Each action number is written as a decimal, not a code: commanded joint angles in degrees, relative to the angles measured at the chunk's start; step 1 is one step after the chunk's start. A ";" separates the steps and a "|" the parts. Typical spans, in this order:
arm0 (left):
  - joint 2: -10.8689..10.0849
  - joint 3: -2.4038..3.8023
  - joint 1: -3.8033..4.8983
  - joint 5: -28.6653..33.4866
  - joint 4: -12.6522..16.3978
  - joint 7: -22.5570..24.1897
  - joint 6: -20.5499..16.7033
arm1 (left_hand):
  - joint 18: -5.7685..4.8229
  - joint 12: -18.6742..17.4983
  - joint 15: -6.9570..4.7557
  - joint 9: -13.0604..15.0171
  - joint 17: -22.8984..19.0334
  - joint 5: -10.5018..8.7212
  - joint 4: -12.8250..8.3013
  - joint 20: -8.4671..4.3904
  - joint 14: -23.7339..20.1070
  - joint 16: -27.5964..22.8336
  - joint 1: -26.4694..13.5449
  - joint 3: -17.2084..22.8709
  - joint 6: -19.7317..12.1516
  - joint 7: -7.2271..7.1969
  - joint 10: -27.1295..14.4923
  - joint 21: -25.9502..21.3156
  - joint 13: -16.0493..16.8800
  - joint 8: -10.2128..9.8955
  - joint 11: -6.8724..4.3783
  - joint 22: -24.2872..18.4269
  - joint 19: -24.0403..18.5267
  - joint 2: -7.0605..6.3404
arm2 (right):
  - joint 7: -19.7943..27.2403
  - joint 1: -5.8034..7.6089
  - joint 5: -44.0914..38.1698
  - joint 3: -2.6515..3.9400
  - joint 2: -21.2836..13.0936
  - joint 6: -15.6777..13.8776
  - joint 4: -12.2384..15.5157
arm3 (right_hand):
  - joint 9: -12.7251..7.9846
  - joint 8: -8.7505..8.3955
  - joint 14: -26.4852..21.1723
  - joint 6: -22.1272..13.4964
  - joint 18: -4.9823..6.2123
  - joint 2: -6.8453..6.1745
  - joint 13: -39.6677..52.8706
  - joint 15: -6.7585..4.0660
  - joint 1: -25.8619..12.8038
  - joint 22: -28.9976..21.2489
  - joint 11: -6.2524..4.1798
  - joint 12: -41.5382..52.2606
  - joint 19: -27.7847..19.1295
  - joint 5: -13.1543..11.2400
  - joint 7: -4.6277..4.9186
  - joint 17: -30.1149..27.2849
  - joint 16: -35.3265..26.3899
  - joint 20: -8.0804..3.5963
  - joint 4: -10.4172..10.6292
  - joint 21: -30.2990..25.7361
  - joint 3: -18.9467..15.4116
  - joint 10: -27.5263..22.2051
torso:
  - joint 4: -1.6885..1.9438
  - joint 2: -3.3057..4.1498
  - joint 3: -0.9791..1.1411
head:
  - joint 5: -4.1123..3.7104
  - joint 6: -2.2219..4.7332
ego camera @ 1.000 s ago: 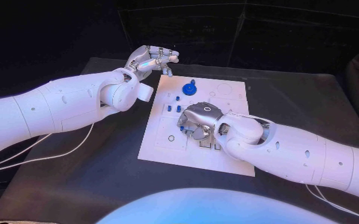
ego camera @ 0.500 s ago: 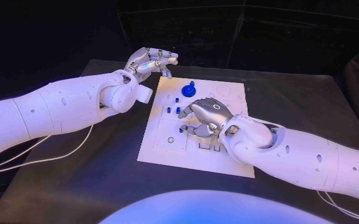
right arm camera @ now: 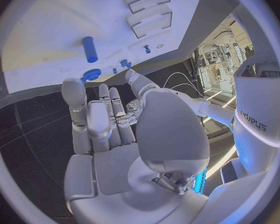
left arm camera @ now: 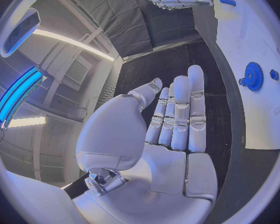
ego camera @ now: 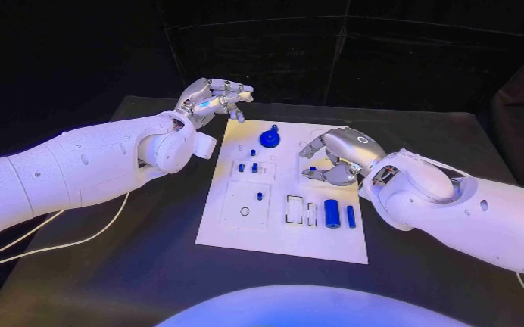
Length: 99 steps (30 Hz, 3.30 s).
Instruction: Assemble the parts on the task board
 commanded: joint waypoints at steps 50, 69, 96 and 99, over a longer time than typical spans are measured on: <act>0.45 -0.04 -0.10 0.21 -0.42 -0.04 0.85 | 0.31 0.45 -0.06 -0.06 -0.15 -0.09 -0.38 0.01 -0.24 0.23 0.69 0.08 -0.56 0.07 -0.38 -0.39 0.10 0.42 0.10 -0.14 0.42 0.17 | -6.93 1.04 -4.85 0.02 2.65 9.73 -2.69 | 0.47 1.51 0.99 5.61 0.03 6.84 0.02 -1.82 8.43 1.38 -1.76 -0.23 2.63 -6.43 -0.92 -3.06 -1.22 -1.74 -1.22 0.39 10.35 9.03 | 0.07 -0.10 -0.02 | -0.44 0.12; 0.81 -0.07 -0.19 0.21 -1.29 0.92 0.01 | 0.29 0.59 -0.01 -0.05 -0.22 -0.10 -0.23 0.04 -0.25 0.28 0.48 -0.04 -0.56 0.10 -0.41 -0.47 0.11 0.50 0.15 -0.21 0.47 0.23 | -1.57 1.02 2.98 0.09 2.37 7.21 5.46 | 0.36 1.16 0.84 5.51 0.09 5.60 -0.03 -1.70 7.21 1.10 -1.56 -1.39 2.43 -6.47 -0.71 -3.73 -1.61 -1.72 -1.79 0.33 12.20 8.95 | 0.03 -0.80 -0.17 | -0.19 0.32; 1.21 -0.07 -0.22 0.21 -0.58 0.34 0.58 | 0.28 0.65 0.00 -0.05 -0.25 -0.10 -0.19 0.05 -0.25 0.31 0.41 -0.09 -0.58 0.10 -0.43 -0.50 0.12 0.52 0.15 -0.24 0.49 0.22 | 2.27 -1.80 0.36 -0.02 15.58 15.46 -2.63 | 0.33 1.00 1.00 5.39 0.04 5.66 -0.01 -1.59 6.91 1.40 -1.44 -1.88 2.50 -5.96 -0.59 -3.26 -1.19 -1.64 -2.15 0.55 12.84 8.90 | 0.02 -0.70 -0.18 | 1.81 -1.02; 1.20 -0.07 -0.22 0.21 -0.57 0.34 0.58 | 0.28 0.65 0.00 -0.05 -0.25 -0.10 -0.19 0.05 -0.25 0.31 0.41 -0.09 -0.58 0.10 -0.43 -0.50 0.12 0.52 0.15 -0.24 0.49 0.22 | 1.92 -1.91 -0.01 -0.02 16.16 16.04 -3.19 | 0.33 1.00 1.00 5.39 0.04 5.68 0.00 -1.59 6.91 1.40 -1.44 -1.89 2.49 -5.95 -0.59 -3.25 -1.18 -1.64 -2.17 0.56 12.88 8.91 | -0.12 -0.73 -0.17 | 2.05 -1.13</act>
